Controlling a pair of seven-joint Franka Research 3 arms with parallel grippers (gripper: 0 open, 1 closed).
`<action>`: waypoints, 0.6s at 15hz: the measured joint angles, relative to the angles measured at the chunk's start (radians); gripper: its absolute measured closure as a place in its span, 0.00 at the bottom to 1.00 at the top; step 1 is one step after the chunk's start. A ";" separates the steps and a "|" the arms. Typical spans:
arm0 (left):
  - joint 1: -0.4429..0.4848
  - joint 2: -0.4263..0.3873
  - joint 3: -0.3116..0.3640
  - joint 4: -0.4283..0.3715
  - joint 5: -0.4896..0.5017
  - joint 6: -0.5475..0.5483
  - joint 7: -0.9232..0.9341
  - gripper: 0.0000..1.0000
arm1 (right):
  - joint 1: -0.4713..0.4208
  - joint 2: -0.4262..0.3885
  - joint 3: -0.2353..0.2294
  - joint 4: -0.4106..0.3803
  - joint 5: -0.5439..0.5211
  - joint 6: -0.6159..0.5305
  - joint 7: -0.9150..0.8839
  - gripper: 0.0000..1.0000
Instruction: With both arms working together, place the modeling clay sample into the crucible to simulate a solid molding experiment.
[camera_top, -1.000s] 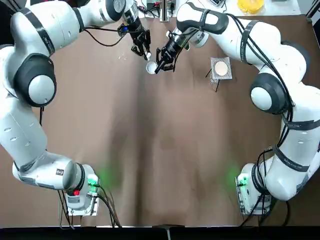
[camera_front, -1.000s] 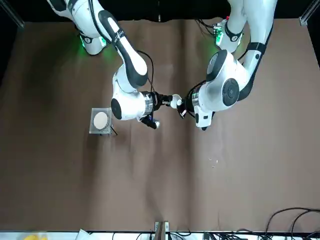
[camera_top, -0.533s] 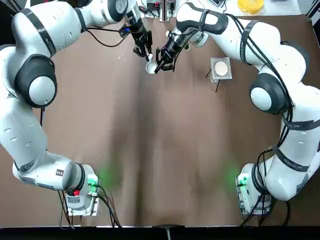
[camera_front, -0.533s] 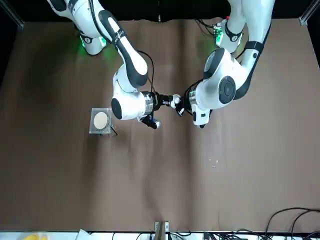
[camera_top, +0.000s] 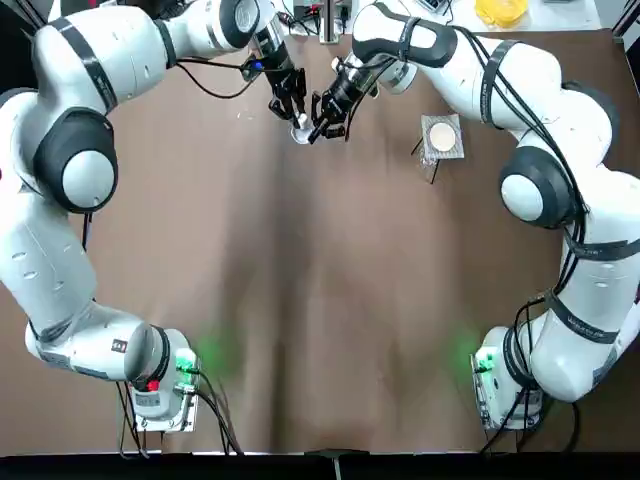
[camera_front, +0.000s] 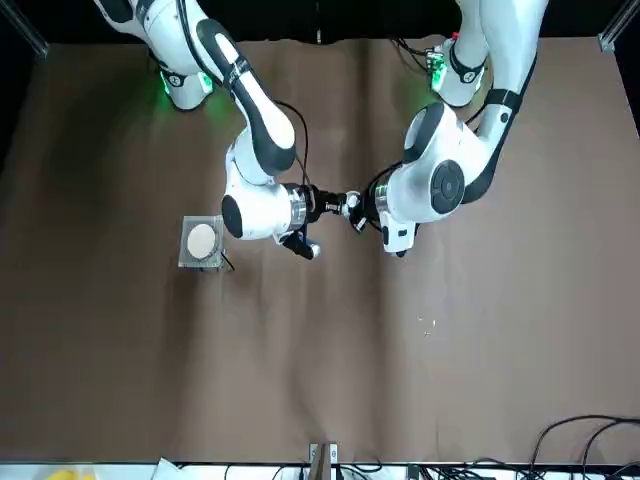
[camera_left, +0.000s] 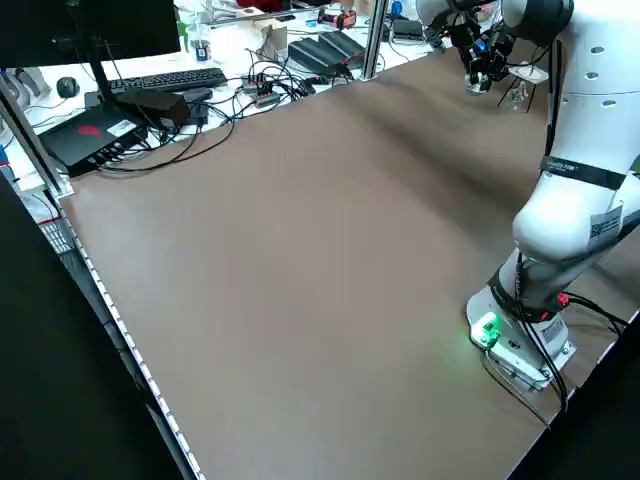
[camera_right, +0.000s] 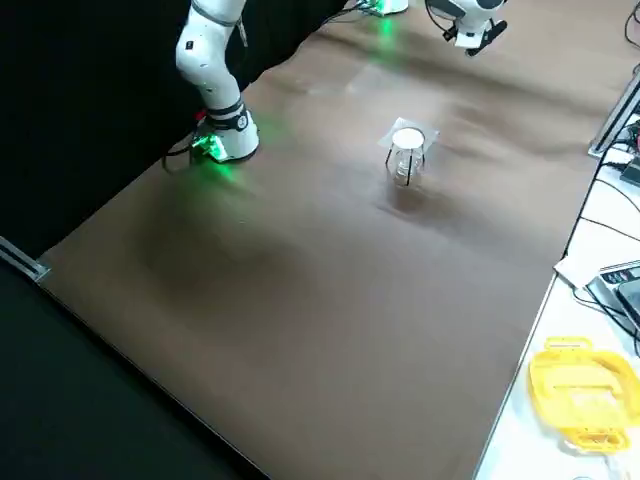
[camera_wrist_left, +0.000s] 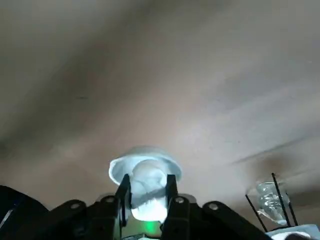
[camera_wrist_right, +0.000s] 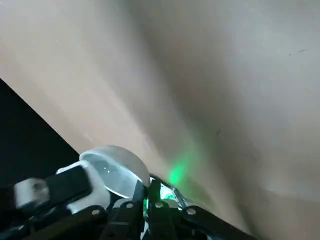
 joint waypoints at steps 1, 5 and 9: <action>0.000 0.005 0.000 0.000 0.000 0.000 0.000 0.67 | 0.000 0.000 0.000 0.002 0.000 0.001 0.000 0.95; -0.001 0.011 0.000 0.000 0.000 0.000 0.000 0.63 | 0.000 0.000 -0.001 0.002 0.000 0.001 0.000 0.95; -0.007 0.011 -0.001 0.001 0.004 0.000 -0.001 0.56 | 0.000 0.000 -0.001 0.002 0.000 0.001 0.000 0.95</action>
